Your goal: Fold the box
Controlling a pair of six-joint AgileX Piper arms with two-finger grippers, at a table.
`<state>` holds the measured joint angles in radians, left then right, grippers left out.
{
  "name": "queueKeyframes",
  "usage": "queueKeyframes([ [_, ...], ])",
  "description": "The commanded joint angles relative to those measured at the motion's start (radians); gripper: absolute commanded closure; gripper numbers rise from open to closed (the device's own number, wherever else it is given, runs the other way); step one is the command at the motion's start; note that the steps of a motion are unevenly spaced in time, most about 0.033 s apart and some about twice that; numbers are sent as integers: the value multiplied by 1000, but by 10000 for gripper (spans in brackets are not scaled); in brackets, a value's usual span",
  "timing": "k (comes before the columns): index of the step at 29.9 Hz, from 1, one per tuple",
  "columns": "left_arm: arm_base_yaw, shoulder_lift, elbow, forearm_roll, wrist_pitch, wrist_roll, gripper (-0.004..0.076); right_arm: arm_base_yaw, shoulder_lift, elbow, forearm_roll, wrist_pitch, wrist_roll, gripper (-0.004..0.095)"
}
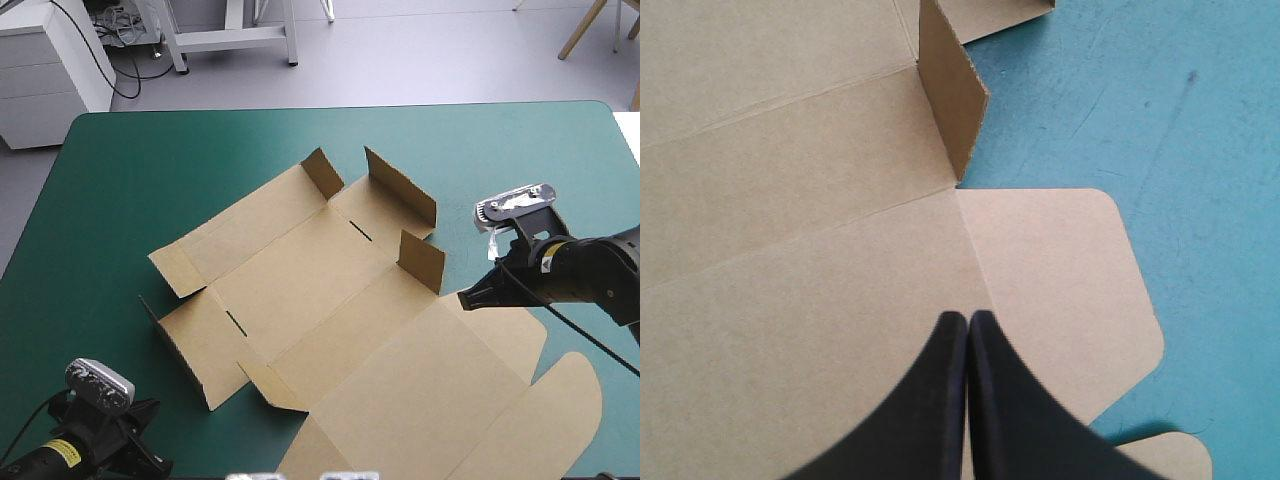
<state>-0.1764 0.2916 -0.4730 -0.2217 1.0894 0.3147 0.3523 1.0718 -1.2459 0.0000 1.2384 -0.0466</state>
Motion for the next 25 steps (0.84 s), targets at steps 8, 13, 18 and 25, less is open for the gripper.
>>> queueKeyframes([
  [8, -8, 14, -26, -20, -53, -11, 734, 0, -17, -31, -26, -34, -33, 864],
  [13, -8, 14, -26, -20, -53, -11, 734, 0, -17, -31, -16, -34, -33, 507],
  [18, -8, 14, -26, -20, -53, -11, 734, 0, -17, -31, -14, -36, -36, 232],
  [25, -8, 14, -26, -20, -53, -5, 734, 0, -17, -31, 9, -62, -26, 221],
])
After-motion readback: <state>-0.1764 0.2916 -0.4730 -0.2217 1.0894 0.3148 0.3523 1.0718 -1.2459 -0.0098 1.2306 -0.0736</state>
